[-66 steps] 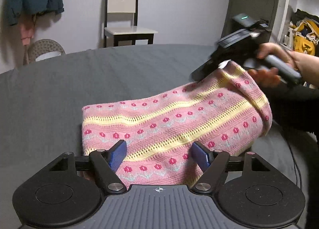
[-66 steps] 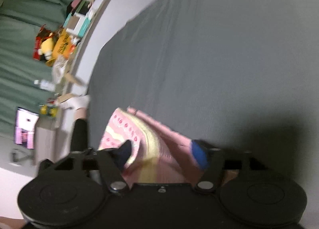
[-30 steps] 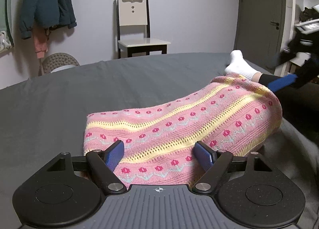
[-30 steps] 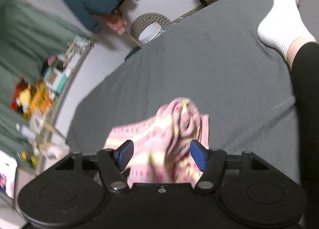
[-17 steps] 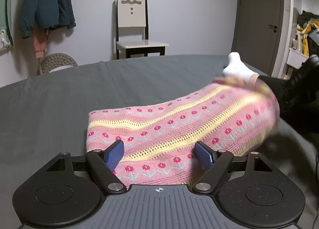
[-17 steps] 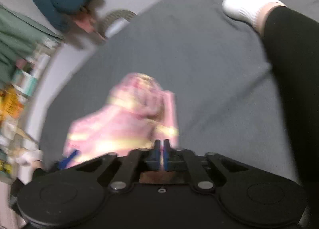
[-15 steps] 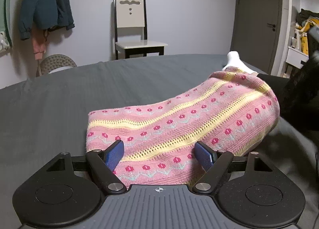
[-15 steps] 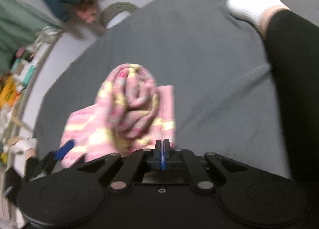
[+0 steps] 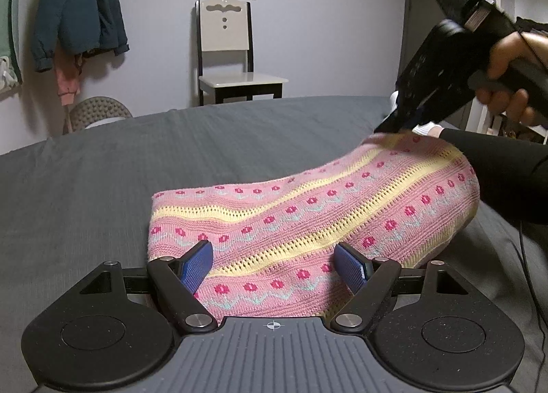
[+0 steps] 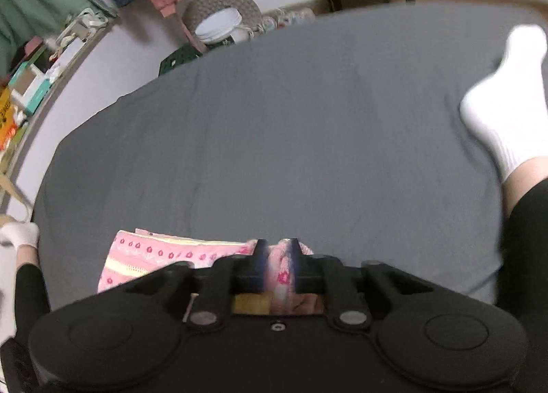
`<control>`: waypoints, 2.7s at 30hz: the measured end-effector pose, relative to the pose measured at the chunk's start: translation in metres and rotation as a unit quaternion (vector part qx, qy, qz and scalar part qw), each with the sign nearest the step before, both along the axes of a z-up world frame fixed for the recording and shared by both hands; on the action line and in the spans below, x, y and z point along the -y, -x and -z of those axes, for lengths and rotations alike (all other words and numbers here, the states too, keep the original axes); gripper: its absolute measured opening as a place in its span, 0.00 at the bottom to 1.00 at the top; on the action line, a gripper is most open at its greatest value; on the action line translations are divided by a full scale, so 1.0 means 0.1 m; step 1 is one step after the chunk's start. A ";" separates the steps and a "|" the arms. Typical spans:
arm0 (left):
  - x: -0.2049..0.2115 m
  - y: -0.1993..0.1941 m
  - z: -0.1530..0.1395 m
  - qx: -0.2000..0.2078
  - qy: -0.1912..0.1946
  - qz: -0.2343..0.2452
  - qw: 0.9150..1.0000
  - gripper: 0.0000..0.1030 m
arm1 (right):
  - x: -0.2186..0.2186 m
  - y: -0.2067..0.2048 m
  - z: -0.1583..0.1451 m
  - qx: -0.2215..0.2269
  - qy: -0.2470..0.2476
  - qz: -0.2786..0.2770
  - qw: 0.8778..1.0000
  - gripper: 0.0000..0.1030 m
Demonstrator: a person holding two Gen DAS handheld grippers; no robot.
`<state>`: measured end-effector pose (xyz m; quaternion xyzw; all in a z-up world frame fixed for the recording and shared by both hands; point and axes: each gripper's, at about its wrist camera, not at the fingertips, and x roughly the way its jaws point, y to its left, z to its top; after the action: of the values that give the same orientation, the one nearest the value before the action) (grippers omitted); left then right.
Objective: Fold clothes
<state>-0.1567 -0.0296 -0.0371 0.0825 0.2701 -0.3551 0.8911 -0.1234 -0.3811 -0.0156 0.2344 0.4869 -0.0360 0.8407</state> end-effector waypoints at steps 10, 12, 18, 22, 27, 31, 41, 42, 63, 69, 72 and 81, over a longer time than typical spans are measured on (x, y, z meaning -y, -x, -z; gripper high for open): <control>-0.02 -0.02 0.03 -0.011 0.022 -0.008 1.000 0.76 | 0.35 0.22 0.41 0.012 -0.094 0.089 0.991 0.09; -0.04 0.00 0.01 -0.005 0.025 -0.005 1.000 0.76 | 0.38 0.28 0.33 0.030 -0.111 0.084 0.990 0.16; -0.19 0.15 -0.25 0.000 0.038 -0.002 0.999 0.83 | 0.08 0.75 -0.27 0.133 -0.012 -0.024 0.991 0.40; -0.24 0.22 -0.21 -0.008 0.014 0.017 1.000 0.83 | -0.50 1.12 -0.28 0.167 0.078 -0.152 0.971 0.47; -0.19 0.07 0.03 -0.040 -0.031 0.004 0.999 0.83 | -0.83 1.12 0.12 0.135 0.123 -0.180 0.966 0.49; -0.23 0.07 0.02 -0.039 -0.026 0.005 0.999 0.85 | -0.71 1.16 0.19 0.138 0.090 -0.141 0.976 0.54; -0.94 -0.16 -0.25 -0.091 0.140 -0.085 0.982 0.85 | -1.60 1.56 0.11 0.184 0.356 -0.262 0.878 0.87; -1.00 -0.19 -0.24 -0.104 0.163 -0.095 0.977 0.85 | -1.73 1.55 0.17 0.178 0.377 -0.275 0.866 0.87; -1.12 -0.28 -0.05 -0.190 0.245 -0.125 0.942 0.85 | -2.92 1.07 1.11 0.127 0.619 -0.418 0.652 0.99; -1.19 -0.35 0.06 -0.223 0.273 -0.151 0.924 0.85 | -3.06 0.93 1.18 0.147 0.641 -0.415 0.629 0.99; -1.18 -0.39 0.11 -0.237 0.296 -0.151 0.913 0.85 | -3.09 0.83 1.16 0.141 0.640 -0.409 0.636 0.97; -1.12 -0.42 0.28 -0.260 0.327 -0.154 0.895 0.85 | -3.15 0.91 1.28 0.168 0.656 -0.429 0.598 0.65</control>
<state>-0.1144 0.0821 -0.0655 -0.3517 0.3698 -0.2904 0.8095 -0.2146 -0.0660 -0.1434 -0.6143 0.2262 0.0588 0.7537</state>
